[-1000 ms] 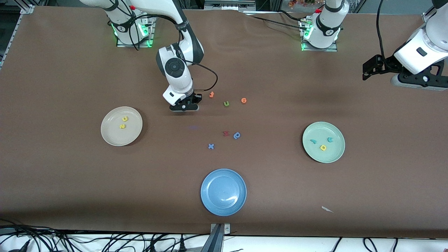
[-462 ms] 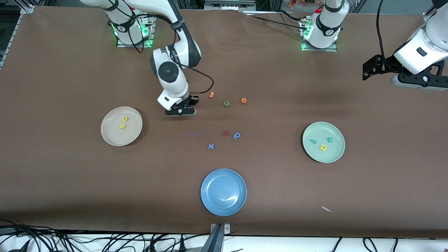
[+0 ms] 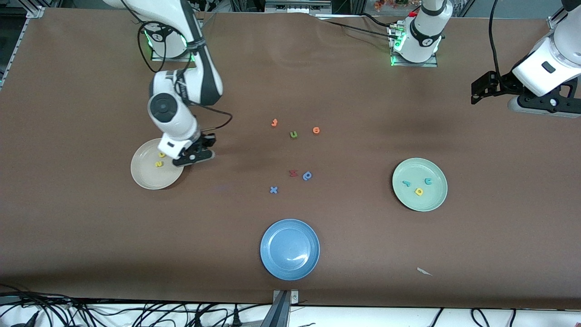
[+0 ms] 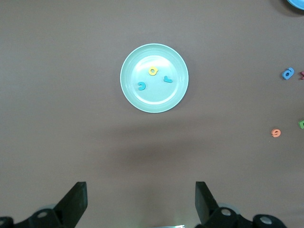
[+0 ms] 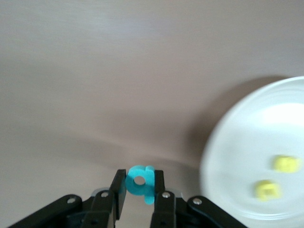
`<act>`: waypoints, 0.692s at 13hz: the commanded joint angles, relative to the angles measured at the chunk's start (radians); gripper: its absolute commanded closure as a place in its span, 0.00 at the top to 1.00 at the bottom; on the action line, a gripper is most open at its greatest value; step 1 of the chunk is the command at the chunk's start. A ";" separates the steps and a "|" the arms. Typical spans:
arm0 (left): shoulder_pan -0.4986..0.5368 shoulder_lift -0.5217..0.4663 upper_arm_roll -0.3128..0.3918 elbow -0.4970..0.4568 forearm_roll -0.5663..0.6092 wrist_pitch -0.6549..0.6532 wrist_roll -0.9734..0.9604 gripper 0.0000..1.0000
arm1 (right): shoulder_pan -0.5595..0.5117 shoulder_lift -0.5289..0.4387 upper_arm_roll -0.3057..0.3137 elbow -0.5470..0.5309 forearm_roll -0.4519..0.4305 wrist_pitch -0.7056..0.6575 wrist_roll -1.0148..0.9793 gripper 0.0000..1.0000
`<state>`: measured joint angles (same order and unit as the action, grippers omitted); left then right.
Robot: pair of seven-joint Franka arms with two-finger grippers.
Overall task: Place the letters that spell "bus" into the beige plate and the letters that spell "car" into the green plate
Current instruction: 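Carry the cyan q to the beige plate and open the right gripper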
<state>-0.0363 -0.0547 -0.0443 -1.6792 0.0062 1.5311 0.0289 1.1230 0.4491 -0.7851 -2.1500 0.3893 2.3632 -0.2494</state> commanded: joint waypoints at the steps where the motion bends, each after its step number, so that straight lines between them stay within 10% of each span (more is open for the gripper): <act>1: -0.005 0.016 0.006 0.033 -0.020 -0.023 -0.001 1.00 | 0.005 -0.015 -0.104 -0.025 0.008 -0.022 -0.212 0.19; 4: -0.004 0.015 0.006 0.033 -0.020 -0.023 0.002 1.00 | -0.076 0.005 -0.134 -0.022 0.010 -0.024 -0.365 0.20; 7: -0.007 0.015 0.004 0.033 -0.020 -0.025 -0.001 1.00 | -0.124 0.014 -0.120 -0.013 0.037 -0.024 -0.344 0.87; 9: -0.005 0.015 0.004 0.033 -0.020 -0.025 0.000 1.00 | -0.120 0.011 -0.115 -0.004 0.040 -0.030 -0.321 0.99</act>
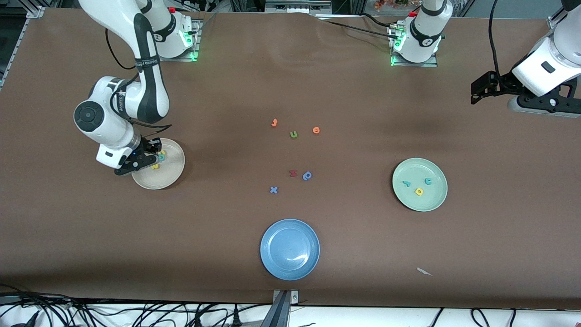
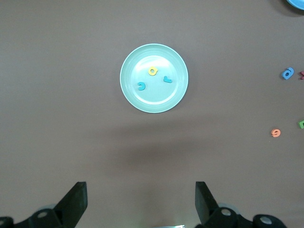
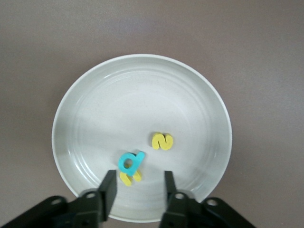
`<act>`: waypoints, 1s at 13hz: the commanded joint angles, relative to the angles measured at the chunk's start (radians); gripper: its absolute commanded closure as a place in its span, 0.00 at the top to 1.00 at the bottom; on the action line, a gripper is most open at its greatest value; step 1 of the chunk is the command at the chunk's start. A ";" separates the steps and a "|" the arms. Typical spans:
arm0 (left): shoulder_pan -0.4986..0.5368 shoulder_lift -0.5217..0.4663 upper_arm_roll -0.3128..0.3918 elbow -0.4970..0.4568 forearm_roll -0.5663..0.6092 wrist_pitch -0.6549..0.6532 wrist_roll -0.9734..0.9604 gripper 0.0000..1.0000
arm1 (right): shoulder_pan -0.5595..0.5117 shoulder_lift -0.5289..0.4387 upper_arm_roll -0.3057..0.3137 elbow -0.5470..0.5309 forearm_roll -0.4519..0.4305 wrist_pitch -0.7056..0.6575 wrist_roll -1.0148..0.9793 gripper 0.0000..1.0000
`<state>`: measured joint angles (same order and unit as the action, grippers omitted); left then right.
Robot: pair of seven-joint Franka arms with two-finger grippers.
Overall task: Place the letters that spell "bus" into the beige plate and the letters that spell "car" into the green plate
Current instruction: 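Carry the cyan q to the beige plate and open the right gripper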
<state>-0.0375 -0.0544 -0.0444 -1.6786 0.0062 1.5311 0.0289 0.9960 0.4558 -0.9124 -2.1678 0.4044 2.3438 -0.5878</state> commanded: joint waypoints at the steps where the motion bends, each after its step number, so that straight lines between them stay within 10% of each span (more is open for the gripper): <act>1: -0.004 0.015 0.005 0.033 -0.018 -0.025 -0.001 1.00 | 0.010 0.003 0.012 0.034 0.025 -0.044 0.048 0.99; 13: -0.007 0.016 0.005 0.033 -0.018 -0.025 0.002 1.00 | 0.070 0.003 0.064 0.307 0.002 -0.360 0.534 0.99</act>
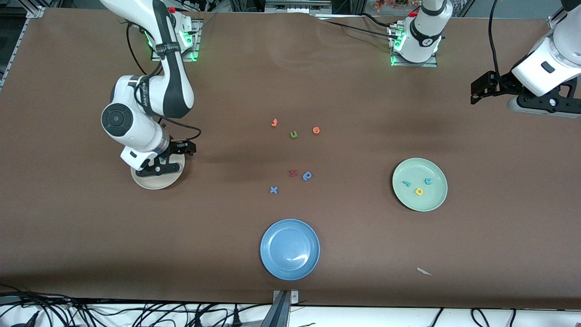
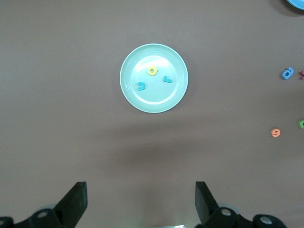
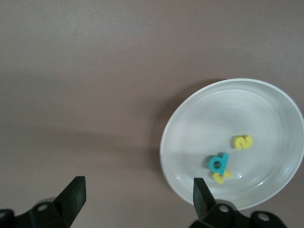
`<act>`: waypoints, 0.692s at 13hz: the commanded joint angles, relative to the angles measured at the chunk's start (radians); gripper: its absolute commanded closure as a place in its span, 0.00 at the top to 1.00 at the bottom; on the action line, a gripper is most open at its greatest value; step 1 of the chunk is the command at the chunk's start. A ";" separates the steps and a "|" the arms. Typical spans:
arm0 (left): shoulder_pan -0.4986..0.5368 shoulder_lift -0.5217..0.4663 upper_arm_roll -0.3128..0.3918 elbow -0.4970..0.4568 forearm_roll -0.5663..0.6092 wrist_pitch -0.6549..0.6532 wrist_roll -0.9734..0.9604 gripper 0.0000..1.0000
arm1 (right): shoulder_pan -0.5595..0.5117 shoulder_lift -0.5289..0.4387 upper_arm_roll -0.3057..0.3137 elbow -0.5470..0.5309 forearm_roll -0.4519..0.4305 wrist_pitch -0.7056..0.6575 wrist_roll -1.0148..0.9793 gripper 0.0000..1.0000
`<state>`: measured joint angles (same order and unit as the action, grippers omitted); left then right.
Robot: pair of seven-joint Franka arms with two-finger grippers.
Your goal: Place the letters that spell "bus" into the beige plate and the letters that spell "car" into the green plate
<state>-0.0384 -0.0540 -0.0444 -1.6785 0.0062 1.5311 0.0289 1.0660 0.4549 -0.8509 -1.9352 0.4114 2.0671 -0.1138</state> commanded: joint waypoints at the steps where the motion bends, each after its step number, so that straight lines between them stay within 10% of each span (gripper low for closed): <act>1: -0.006 0.016 0.005 0.033 -0.018 -0.025 0.002 1.00 | -0.007 -0.005 0.015 0.084 -0.019 -0.114 0.083 1.00; 5: -0.006 0.016 -0.014 0.033 -0.014 -0.025 0.000 1.00 | -0.286 -0.169 0.344 0.098 -0.314 -0.152 0.181 0.99; 7: 0.005 0.014 -0.012 0.033 -0.014 -0.025 0.003 1.00 | -0.548 -0.247 0.598 0.102 -0.377 -0.203 0.177 0.99; 9: 0.009 0.014 -0.011 0.033 -0.014 -0.028 0.006 1.00 | -0.662 -0.284 0.714 0.151 -0.428 -0.289 0.180 0.99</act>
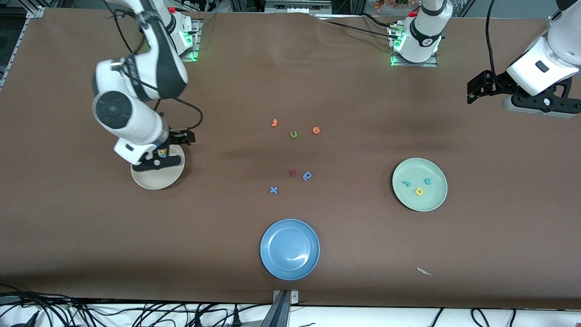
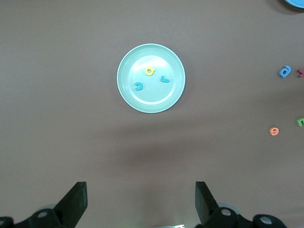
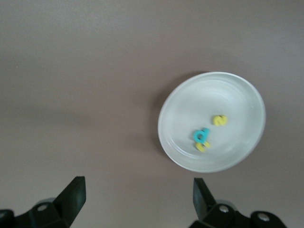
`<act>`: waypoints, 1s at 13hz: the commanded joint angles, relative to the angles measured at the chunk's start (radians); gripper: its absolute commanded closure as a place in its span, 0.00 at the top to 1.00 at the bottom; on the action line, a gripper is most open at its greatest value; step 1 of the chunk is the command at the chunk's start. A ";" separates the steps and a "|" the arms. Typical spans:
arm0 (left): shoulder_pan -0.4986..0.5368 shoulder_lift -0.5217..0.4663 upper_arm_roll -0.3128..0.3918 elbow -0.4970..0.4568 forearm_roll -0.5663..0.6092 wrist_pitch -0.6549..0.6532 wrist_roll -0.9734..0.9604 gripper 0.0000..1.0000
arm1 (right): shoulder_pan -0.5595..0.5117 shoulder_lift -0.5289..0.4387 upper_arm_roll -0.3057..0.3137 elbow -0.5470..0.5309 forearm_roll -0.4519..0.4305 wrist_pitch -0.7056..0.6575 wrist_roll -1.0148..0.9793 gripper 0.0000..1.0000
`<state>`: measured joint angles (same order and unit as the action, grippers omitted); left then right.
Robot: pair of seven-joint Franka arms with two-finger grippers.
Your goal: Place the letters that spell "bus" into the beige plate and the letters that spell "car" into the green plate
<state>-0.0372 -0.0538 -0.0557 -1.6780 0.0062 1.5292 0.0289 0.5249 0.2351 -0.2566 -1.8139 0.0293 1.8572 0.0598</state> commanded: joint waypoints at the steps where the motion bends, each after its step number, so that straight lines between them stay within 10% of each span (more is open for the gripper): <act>1: 0.008 0.014 0.000 0.032 -0.014 -0.026 0.003 1.00 | -0.147 -0.083 0.129 0.063 -0.052 -0.117 0.002 1.00; 13: 0.003 0.014 -0.003 0.032 -0.012 -0.029 0.006 1.00 | -0.350 -0.276 0.188 0.188 -0.009 -0.308 -0.038 1.00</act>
<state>-0.0332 -0.0537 -0.0556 -1.6772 0.0062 1.5246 0.0289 0.2106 -0.0263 -0.0910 -1.6352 0.0049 1.5574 0.0534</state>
